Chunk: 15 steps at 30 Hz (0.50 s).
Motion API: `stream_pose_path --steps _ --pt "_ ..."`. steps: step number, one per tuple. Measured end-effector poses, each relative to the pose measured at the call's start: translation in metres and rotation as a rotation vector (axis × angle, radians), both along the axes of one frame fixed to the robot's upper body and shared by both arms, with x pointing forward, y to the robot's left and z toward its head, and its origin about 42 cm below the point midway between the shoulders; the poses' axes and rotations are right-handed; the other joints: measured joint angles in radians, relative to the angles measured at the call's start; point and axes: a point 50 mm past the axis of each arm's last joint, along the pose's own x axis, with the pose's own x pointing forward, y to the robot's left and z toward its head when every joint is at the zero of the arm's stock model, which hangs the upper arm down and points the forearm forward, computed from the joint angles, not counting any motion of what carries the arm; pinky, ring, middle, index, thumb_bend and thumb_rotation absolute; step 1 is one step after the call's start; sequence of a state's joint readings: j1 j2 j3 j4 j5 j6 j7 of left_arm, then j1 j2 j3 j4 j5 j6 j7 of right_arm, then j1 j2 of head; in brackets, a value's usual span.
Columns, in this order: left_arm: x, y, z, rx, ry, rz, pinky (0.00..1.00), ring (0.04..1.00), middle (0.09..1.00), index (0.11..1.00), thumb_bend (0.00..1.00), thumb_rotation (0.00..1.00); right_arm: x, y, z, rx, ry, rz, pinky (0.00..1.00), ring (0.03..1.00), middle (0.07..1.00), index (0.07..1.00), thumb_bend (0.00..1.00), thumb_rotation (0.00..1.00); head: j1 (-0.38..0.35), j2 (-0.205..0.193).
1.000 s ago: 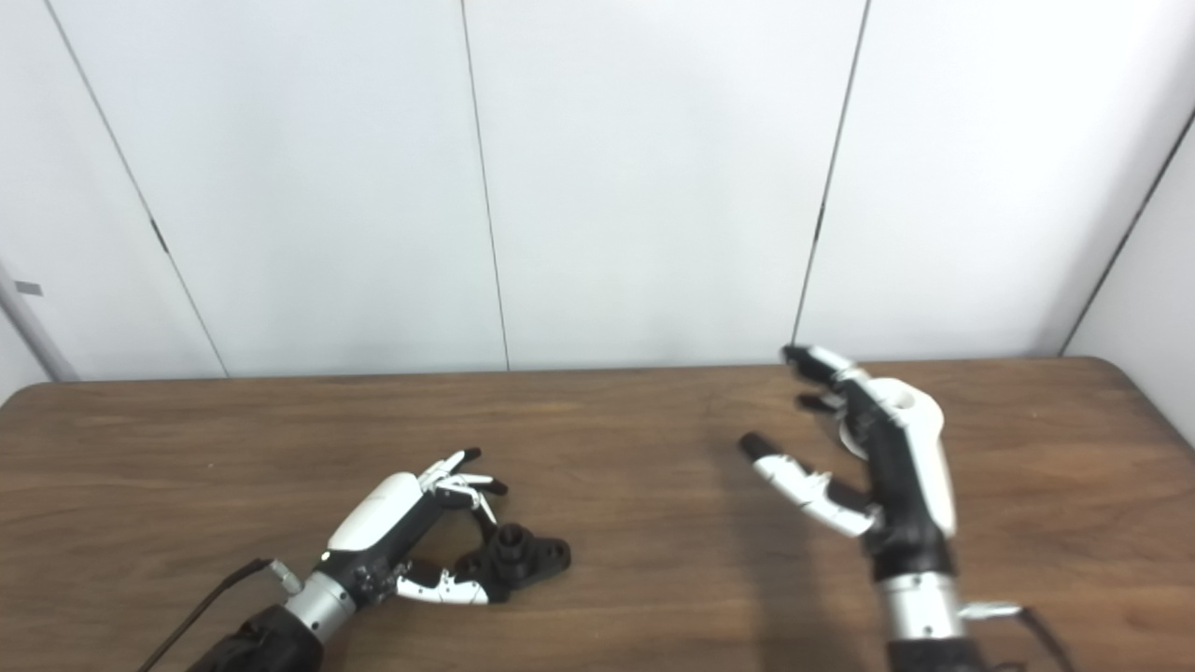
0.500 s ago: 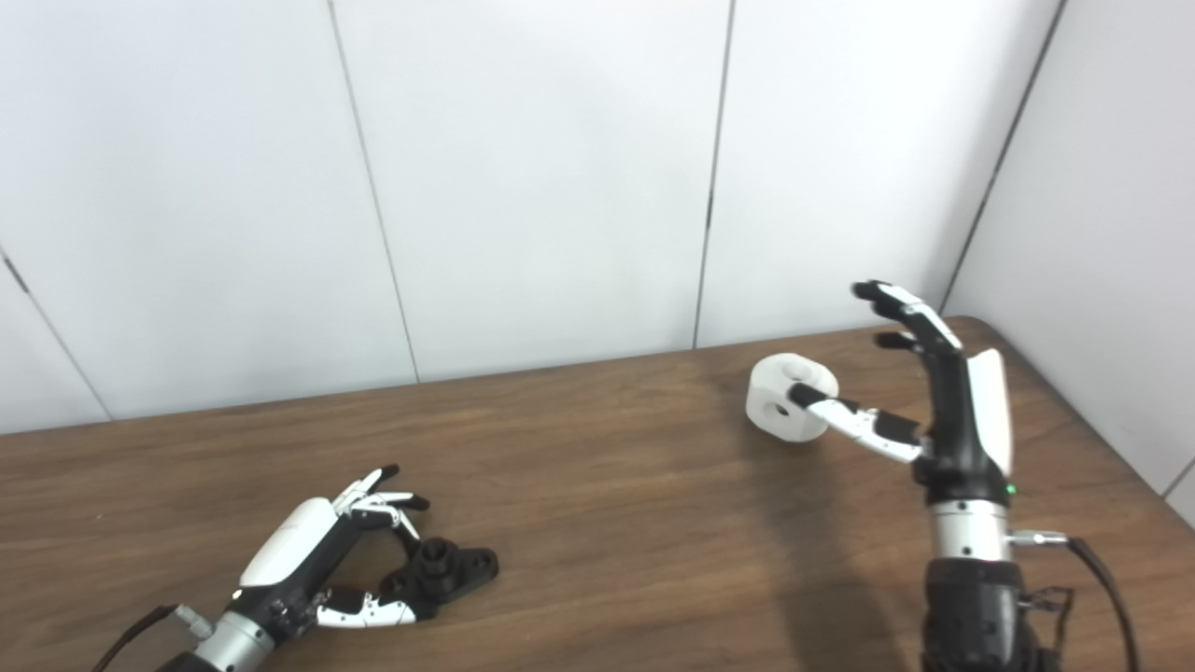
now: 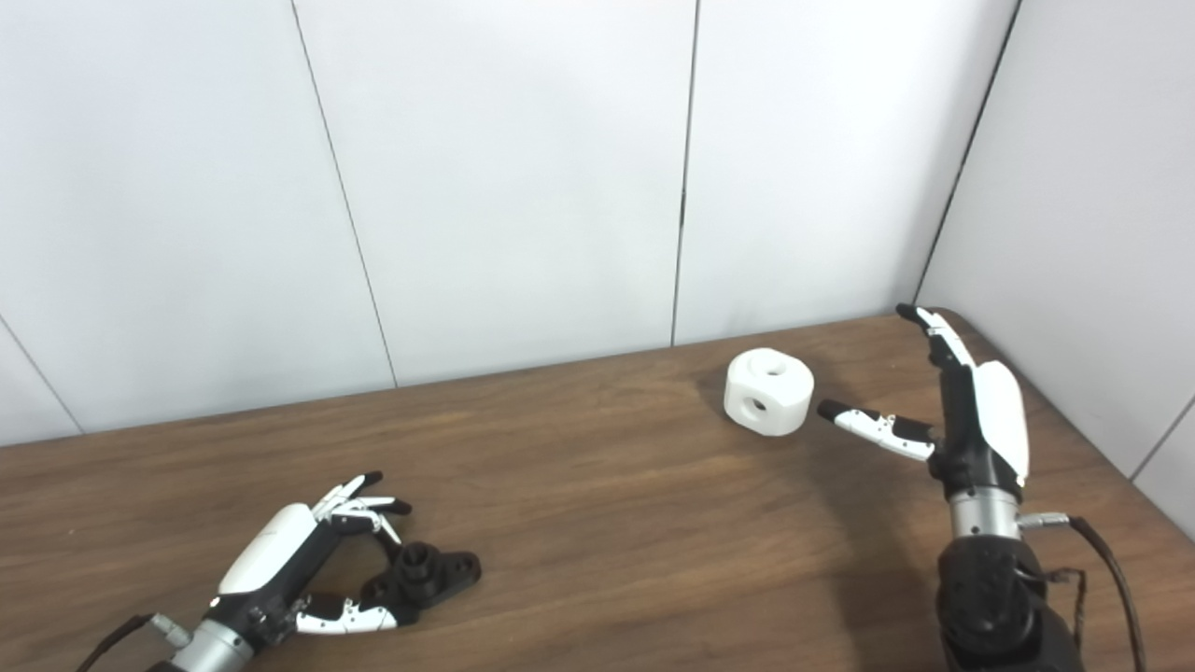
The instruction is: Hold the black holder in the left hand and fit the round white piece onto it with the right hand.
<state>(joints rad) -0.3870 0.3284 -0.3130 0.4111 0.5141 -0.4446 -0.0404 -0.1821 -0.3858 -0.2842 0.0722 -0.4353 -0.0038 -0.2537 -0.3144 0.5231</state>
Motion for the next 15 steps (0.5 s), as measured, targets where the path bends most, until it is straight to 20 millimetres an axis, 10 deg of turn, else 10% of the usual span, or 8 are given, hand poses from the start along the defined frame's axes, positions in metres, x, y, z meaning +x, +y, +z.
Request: stream_pose_path --steps 15 --pt "0.0 0.003 0.001 0.006 0.006 -0.004 1.0 0.965 0.809 0.483 0.52 0.05 0.041 0.018 -0.011 0.046 0.15 0.057 0.63 0.835 0.937 0.904 0.93 0.47 -0.049 -0.011"
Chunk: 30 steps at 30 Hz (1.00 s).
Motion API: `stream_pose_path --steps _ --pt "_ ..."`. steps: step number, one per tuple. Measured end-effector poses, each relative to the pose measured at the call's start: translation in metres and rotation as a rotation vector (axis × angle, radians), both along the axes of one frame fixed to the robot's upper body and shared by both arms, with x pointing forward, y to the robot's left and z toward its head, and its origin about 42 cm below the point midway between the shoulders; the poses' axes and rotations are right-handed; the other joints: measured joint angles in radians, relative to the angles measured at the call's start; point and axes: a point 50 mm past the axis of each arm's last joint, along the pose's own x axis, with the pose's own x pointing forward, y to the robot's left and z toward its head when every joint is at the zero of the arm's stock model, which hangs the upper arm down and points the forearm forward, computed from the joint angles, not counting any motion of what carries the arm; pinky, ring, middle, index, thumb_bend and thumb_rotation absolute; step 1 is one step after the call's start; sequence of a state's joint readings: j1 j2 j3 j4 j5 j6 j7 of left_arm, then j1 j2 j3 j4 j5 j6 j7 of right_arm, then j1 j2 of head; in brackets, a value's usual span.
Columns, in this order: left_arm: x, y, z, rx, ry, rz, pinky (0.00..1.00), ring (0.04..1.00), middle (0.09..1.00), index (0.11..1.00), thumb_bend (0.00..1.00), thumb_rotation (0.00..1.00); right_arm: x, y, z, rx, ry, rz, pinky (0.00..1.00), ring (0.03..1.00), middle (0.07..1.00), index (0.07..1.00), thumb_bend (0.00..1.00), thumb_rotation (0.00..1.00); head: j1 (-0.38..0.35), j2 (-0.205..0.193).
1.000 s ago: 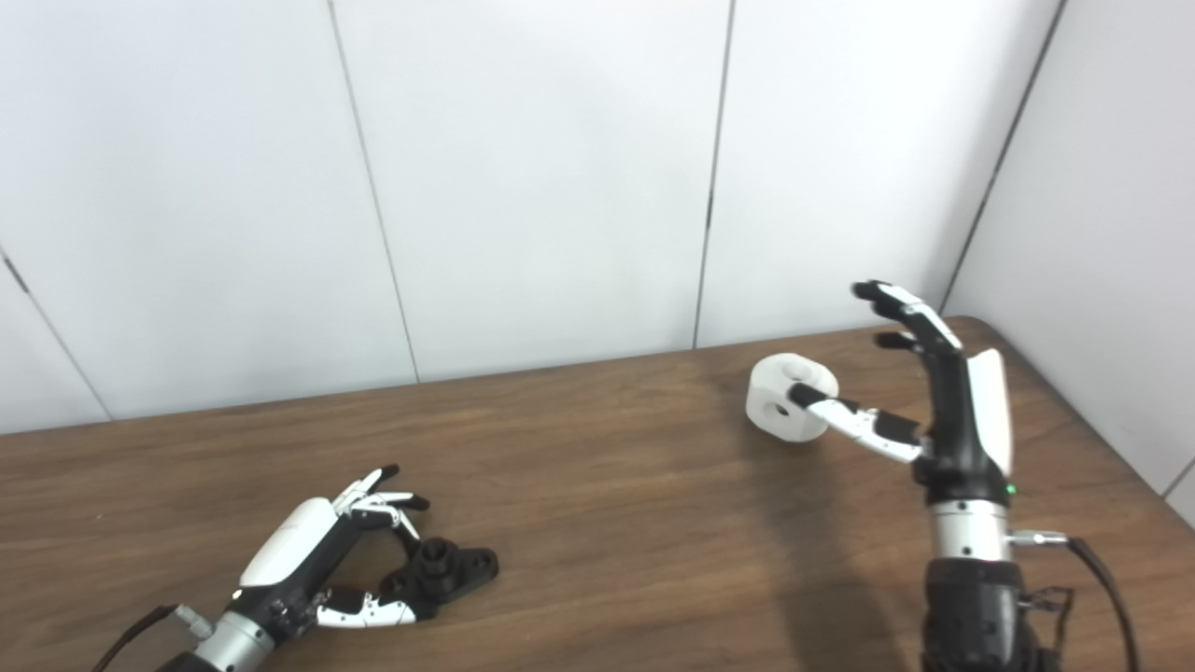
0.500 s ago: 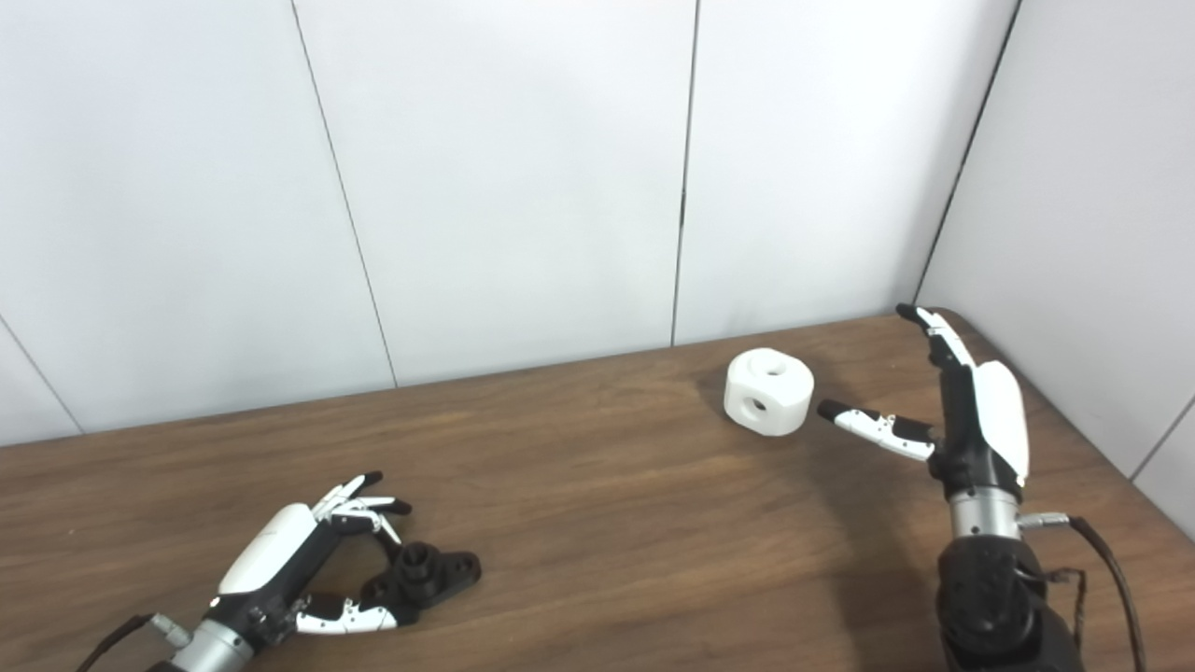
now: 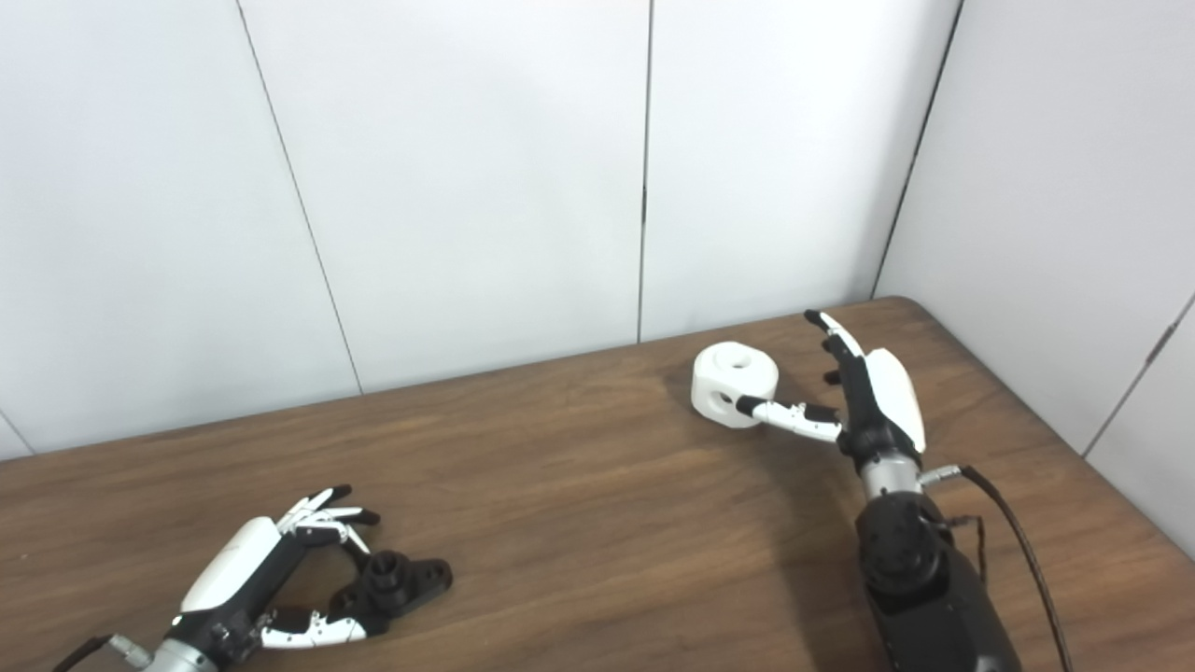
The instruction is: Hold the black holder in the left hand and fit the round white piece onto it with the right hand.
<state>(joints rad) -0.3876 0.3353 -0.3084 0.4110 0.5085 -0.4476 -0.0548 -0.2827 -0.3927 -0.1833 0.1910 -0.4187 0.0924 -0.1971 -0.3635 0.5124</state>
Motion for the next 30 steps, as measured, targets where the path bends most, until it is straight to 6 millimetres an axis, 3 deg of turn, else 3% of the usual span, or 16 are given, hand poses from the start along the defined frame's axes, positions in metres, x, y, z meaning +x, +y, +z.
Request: stream_pose_path --steps 3,5,19,24,30 --pt "0.0 0.0 0.0 -0.003 0.001 -0.002 1.0 0.964 0.81 0.483 0.52 0.05 0.008 0.002 0.0 -0.001 0.012 0.009 0.68 0.87 0.94 0.904 0.95 0.49 -0.005 -0.002" --pt "0.0 0.0 0.001 -0.002 0.002 -0.003 1.0 0.963 0.811 0.483 0.52 0.04 0.01 0.003 -0.002 -0.001 0.019 0.012 0.65 0.86 0.965 0.914 0.97 0.51 -0.008 -0.003" --pt "0.001 0.003 0.003 0.004 0.011 -0.007 1.0 0.948 0.809 0.483 0.52 0.04 0.013 -0.003 -0.004 -0.053 0.09 -0.01 0.84 0.989 0.989 0.933 0.97 0.57 -0.023 -0.008" --pt "0.0 0.004 0.005 0.006 0.01 -0.007 1.0 0.943 0.811 0.483 0.52 0.04 0.014 -0.003 -0.004 -0.081 0.103 -0.004 0.92 1.0 0.947 0.892 0.96 0.54 -0.02 -0.005" --pt "0.0 0.005 0.005 0.005 0.01 -0.007 1.0 0.94 0.811 0.483 0.52 0.04 0.015 0.0 -0.018 -0.146 0.147 -0.004 1.0 1.0 0.944 0.837 0.98 0.55 -0.009 0.0"
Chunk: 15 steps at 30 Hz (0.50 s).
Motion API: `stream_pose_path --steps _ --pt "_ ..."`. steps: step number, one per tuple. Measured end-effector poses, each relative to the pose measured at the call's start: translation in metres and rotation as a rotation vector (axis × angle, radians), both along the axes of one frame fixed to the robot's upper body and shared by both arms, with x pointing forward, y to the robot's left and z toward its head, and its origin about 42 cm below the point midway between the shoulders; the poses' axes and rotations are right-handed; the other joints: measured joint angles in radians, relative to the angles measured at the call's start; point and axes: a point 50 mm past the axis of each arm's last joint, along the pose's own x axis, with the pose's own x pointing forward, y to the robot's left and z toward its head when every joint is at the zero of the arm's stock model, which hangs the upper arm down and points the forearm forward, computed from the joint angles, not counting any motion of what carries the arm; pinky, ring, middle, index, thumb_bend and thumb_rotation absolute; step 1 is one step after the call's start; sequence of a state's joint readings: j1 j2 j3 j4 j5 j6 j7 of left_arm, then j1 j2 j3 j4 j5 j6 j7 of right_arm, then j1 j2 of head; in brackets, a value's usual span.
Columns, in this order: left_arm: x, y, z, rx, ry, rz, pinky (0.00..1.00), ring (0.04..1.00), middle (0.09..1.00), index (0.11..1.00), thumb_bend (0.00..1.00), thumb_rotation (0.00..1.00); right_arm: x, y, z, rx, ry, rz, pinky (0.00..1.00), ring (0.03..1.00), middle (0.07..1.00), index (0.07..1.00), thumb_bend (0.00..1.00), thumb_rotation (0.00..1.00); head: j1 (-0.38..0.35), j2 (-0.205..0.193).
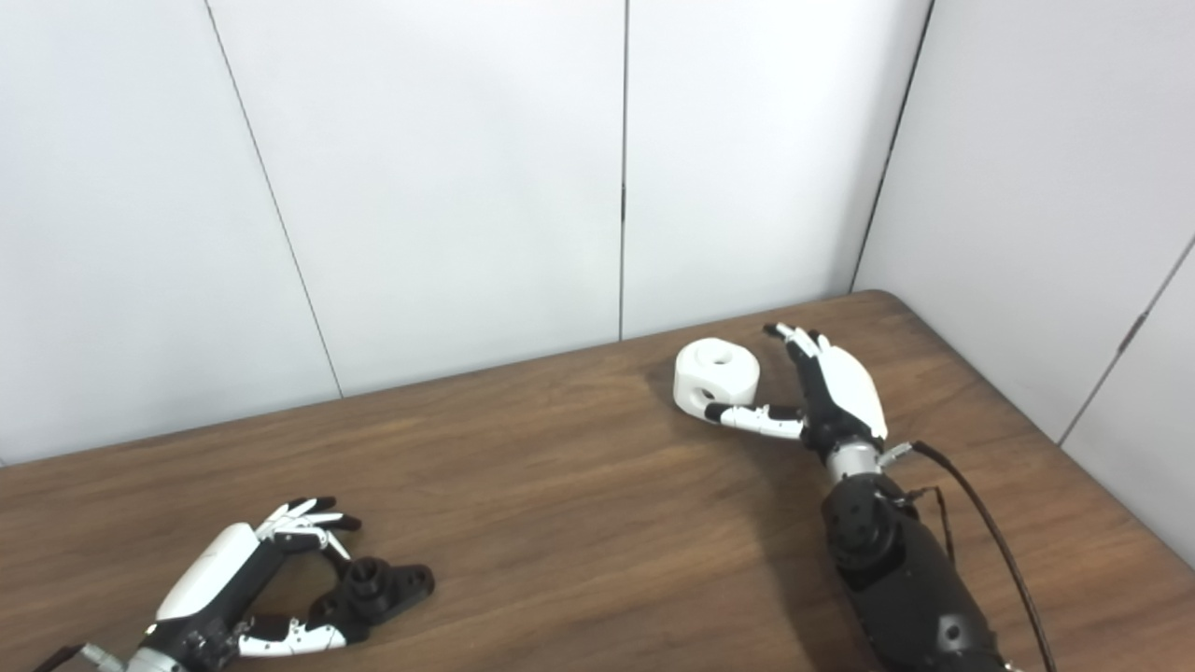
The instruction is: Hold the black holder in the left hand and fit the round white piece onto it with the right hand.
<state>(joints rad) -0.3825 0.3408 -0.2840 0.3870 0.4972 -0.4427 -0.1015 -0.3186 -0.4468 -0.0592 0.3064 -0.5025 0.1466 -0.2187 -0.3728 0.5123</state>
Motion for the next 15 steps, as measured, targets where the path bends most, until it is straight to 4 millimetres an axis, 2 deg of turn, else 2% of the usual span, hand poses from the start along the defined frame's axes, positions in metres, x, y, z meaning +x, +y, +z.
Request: stream_pose_path --steps 8,15 --pt "-0.0012 0.0005 0.0011 0.0 -0.003 0.001 1.0 0.934 0.809 0.483 0.52 0.04 0.0044 0.0052 -0.003 -0.085 0.015 0.004 1.0 1.0 0.944 0.757 0.98 0.54 0.006 0.003" --pt "-0.0012 0.0014 0.0012 0.0 0.0 0.001 1.0 0.929 0.807 0.483 0.52 0.04 0.0098 0.0085 -0.0039 -0.113 0.016 0.001 1.0 1.0 0.942 0.753 0.97 0.55 0.012 0.002"
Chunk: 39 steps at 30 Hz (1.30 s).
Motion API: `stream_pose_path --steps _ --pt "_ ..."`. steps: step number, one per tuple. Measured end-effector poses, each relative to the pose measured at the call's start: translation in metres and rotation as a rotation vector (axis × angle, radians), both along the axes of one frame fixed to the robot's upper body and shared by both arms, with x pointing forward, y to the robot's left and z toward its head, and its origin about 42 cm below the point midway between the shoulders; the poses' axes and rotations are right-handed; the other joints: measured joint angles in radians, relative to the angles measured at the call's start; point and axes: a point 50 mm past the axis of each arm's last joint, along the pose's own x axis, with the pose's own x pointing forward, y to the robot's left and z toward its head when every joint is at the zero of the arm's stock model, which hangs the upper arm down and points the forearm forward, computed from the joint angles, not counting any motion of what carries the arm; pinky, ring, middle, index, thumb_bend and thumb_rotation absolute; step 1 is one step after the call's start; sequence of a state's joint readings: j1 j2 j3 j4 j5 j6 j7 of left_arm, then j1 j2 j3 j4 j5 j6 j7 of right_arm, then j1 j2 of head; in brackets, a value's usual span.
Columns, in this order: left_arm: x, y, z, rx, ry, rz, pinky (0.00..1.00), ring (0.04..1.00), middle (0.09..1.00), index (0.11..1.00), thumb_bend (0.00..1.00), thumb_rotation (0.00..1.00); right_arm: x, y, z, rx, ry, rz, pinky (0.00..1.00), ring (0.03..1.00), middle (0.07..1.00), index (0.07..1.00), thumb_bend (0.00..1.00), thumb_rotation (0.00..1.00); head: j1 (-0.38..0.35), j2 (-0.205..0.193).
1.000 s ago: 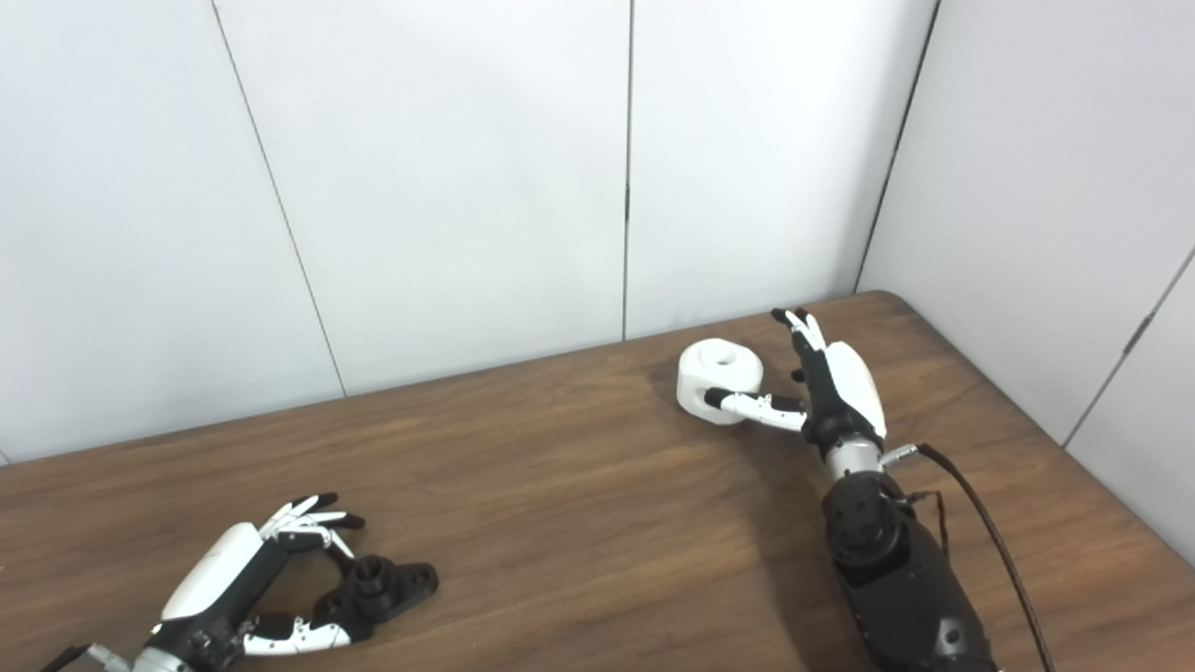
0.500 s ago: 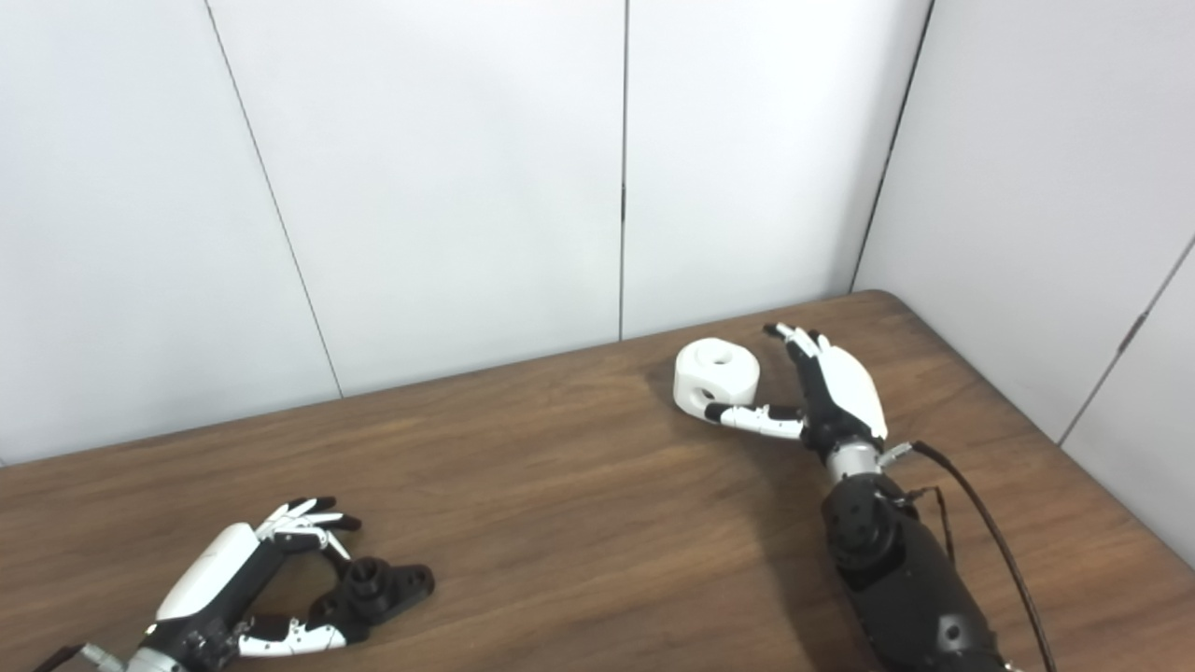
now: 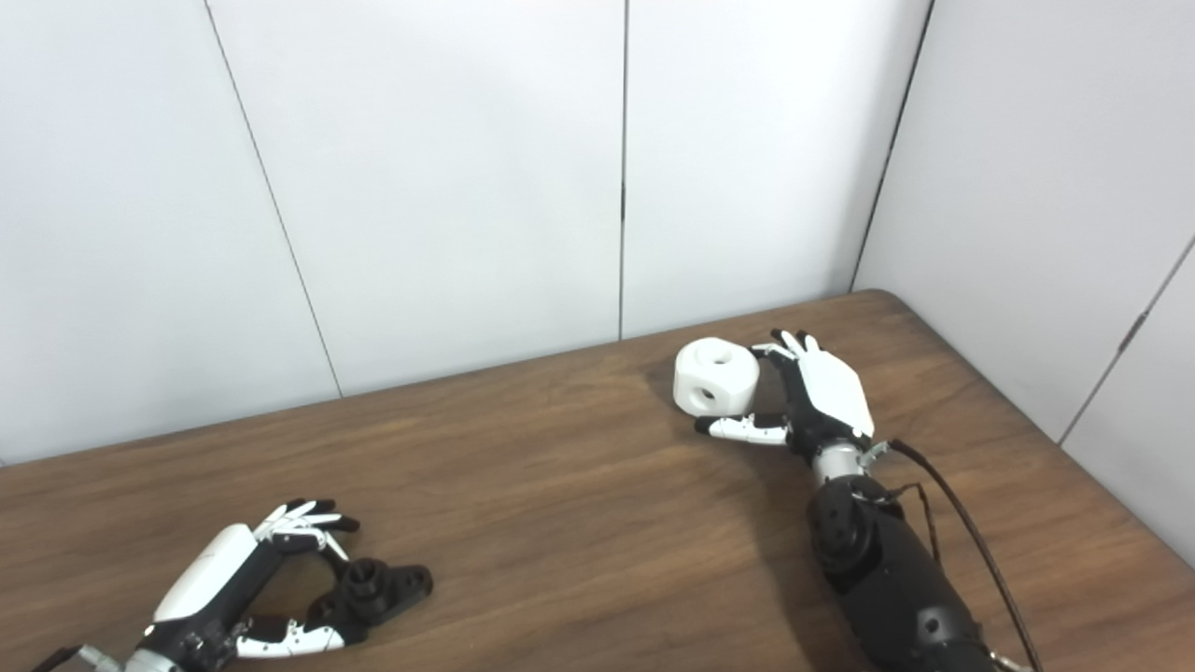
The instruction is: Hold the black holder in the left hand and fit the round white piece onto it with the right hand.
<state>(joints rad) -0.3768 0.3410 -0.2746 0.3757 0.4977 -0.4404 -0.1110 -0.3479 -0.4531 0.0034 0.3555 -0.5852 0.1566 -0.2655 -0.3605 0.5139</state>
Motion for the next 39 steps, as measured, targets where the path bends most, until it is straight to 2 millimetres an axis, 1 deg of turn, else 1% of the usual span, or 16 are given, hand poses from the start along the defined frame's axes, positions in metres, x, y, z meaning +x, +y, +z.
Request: stream_pose_path --steps 7,11,14,16,18,21,22,23,25,31,39 --pt "-0.001 0.001 0.0 -0.001 0.001 0.001 1.0 0.925 0.807 0.483 0.52 0.04 0.006 0.003 0.004 -0.025 -0.012 -0.009 1.0 1.0 0.922 0.719 0.95 0.56 0.006 -0.002" --pt "-0.002 0.002 -0.001 -0.003 0.001 0.005 1.0 0.923 0.805 0.483 0.52 0.04 0.011 0.006 0.003 -0.039 -0.038 -0.036 1.0 1.0 0.881 0.639 0.9 0.48 0.018 -0.005" --pt "-0.004 0.002 -0.001 -0.005 -0.001 0.005 1.0 0.925 0.805 0.483 0.52 0.05 0.015 0.008 -0.002 -0.033 -0.051 -0.065 1.0 1.0 0.864 0.601 0.88 0.44 0.025 -0.003" --pt "-0.007 0.003 0.001 -0.006 -0.007 0.002 1.0 0.923 0.803 0.483 0.52 0.04 0.017 0.008 -0.005 -0.034 -0.061 -0.079 1.0 1.0 0.842 0.557 0.85 0.39 0.028 -0.003" --pt "-0.01 0.005 0.0 -0.005 -0.006 0.005 1.0 0.92 0.801 0.483 0.52 0.04 0.021 0.007 -0.007 -0.035 -0.068 -0.093 1.0 0.989 0.818 0.512 0.79 0.33 0.029 -0.003" --pt "-0.011 0.006 0.001 -0.006 -0.006 0.009 1.0 0.92 0.802 0.483 0.52 0.04 0.025 0.008 -0.006 -0.045 -0.082 -0.1 1.0 0.975 0.799 0.489 0.75 0.29 0.038 0.0" --pt "-0.012 0.007 0.002 -0.008 -0.009 0.009 1.0 0.92 0.801 0.483 0.52 0.04 0.027 0.01 -0.005 -0.048 -0.084 -0.098 1.0 0.976 0.796 0.486 0.64 0.22 0.043 0.002" --pt "-0.013 0.007 0.004 -0.009 -0.011 0.008 1.0 0.919 0.801 0.483 0.52 0.04 0.028 0.011 -0.005 -0.05 -0.085 -0.095 1.0 0.977 0.794 0.485 0.57 0.18 0.044 0.002" --pt "-0.013 0.009 0.004 -0.014 -0.011 0.014 1.0 0.919 0.799 0.483 0.52 0.04 0.03 0.014 -0.004 -0.058 -0.09 -0.084 1.0 0.974 0.792 0.484 0.53 0.16 0.048 0.003" --pt "-0.017 0.014 0.002 -0.025 -0.002 0.033 1.0 0.922 0.804 0.483 0.52 0.04 0.031 0.018 -0.004 -0.071 -0.091 -0.07 1.0 0.978 0.793 0.484 0.52 0.16 0.049 0.005" --pt "-0.017 0.016 0.002 -0.025 -0.001 0.04 1.0 0.926 0.806 0.483 0.52 0.04 0.031 0.022 0.0 -0.076 -0.097 -0.051 1.0 0.982 0.806 0.484 0.52 0.15 0.054 0.005"
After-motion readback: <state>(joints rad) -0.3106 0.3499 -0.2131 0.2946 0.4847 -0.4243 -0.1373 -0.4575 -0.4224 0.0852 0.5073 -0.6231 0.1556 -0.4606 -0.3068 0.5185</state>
